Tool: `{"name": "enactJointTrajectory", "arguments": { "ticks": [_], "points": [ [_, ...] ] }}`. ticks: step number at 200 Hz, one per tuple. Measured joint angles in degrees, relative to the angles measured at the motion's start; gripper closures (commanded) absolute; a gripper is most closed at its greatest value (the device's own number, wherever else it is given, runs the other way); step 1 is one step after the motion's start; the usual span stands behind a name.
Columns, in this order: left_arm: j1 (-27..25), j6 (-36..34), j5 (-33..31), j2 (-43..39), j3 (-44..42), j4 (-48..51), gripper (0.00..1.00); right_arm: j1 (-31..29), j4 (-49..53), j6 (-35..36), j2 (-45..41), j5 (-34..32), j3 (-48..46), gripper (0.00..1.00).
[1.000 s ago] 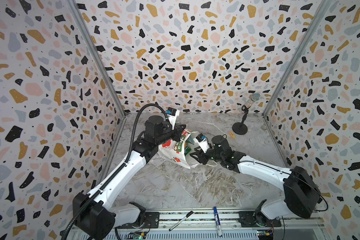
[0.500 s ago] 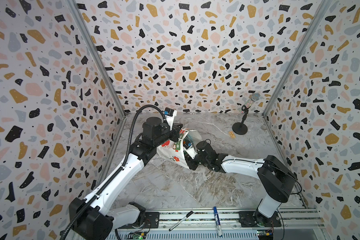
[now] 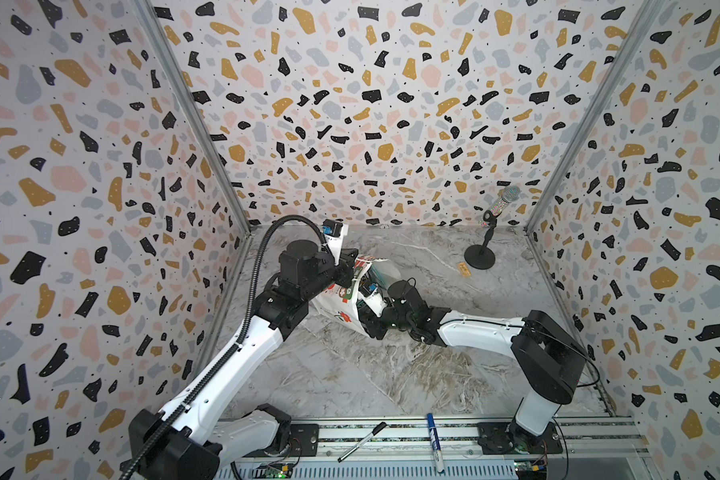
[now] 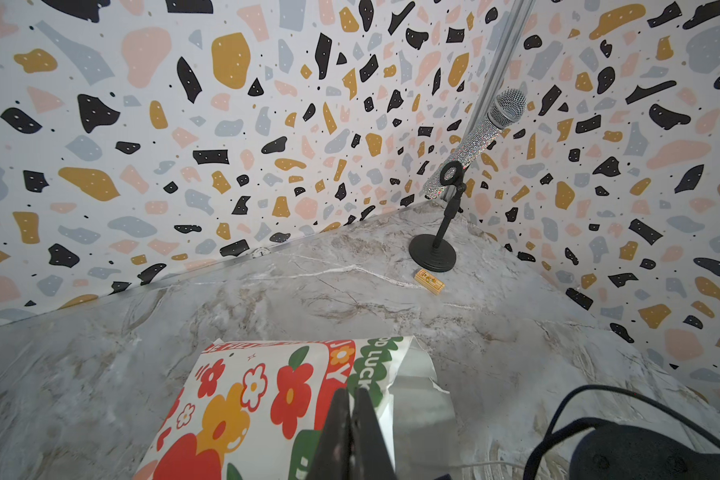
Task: Take the snacks out of the paper bag
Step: 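Insert the right gripper into the bag opening toward the snack packets, then close the right gripper on the green SAVORIA packet inside the bag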
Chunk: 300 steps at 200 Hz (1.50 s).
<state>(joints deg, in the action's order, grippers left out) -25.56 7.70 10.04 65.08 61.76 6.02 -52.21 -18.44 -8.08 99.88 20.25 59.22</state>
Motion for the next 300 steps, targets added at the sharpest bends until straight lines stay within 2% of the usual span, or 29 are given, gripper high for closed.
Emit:
{"name": "enactJointTrajectory", "arguments": {
  "ticks": [50,85,139,229,300],
  "points": [
    [0.00,-0.92,-0.07,-1.14,-1.86,0.00,1.00,1.03,1.49,-0.48,0.00,-13.60,0.79,0.53],
    [0.00,-1.11,-0.07,-1.46,-2.16,-0.02,1.00,4.22,2.19,-0.70,0.00,-19.98,2.60,0.59],
    [0.00,-1.11,-0.07,-1.51,-2.16,-0.02,1.00,5.75,3.54,-0.57,1.92,-22.45,5.18,0.71],
    [0.00,-1.11,0.00,-1.49,-2.16,-0.02,1.00,5.60,3.63,-0.37,5.62,-23.34,7.98,0.77],
    [0.00,-1.11,0.17,-1.49,-2.16,-0.02,1.00,5.60,1.77,0.04,8.70,-24.30,9.11,0.75]
  ]
}}
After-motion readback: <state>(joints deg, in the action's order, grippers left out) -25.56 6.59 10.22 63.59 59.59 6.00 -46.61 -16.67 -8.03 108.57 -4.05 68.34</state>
